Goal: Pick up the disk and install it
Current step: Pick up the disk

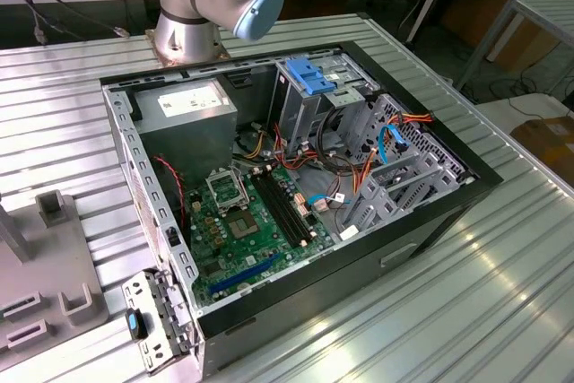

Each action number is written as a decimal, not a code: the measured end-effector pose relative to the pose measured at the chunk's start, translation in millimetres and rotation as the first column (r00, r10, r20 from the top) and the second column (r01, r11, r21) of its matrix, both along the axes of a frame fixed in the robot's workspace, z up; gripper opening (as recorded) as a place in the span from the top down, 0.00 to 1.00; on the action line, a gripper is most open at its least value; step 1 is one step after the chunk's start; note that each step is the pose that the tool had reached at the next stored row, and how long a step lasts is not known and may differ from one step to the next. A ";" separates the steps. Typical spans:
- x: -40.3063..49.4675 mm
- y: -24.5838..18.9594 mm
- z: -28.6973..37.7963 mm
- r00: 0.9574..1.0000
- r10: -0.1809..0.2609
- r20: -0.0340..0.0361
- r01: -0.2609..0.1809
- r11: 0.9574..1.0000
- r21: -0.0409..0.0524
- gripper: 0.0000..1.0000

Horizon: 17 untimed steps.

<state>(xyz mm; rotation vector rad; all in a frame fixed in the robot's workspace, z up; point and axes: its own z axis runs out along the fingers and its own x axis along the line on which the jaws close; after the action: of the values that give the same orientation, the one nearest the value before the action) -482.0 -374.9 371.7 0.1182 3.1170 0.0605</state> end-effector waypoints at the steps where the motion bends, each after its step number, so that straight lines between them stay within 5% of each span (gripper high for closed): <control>1: 0.0 0.0 0.0 1.000 0.009 0.000 -0.009 1.000 0.000 0.89; 4: 0.0 0.1 -0.1 0.989 0.151 0.000 -0.151 0.989 0.000 0.89; 6: 0.0 0.1 -0.2 0.974 0.228 0.000 -0.228 0.974 0.000 0.89; 8: 0.0 0.1 -0.2 0.964 0.267 0.000 -0.267 0.964 0.000 0.89; 10: 0.0 0.1 -0.3 0.944 0.330 0.000 -0.330 0.944 0.000 0.89; 11: 0.0 0.1 -0.3 0.931 0.365 0.000 -0.365 0.931 0.000 0.89; 15: 0.0 0.1 -0.5 0.895 0.447 0.000 -0.447 0.895 0.000 0.89; 16: 0.0 0.1 -0.6 0.878 0.479 0.000 -0.479 0.878 0.000 0.89; 17: 0.0 0.1 -0.6 0.869 0.495 0.000 -0.495 0.869 0.000 0.89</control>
<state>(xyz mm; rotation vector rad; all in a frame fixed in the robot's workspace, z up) -482.0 -374.8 371.1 -0.6856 3.0537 0.0674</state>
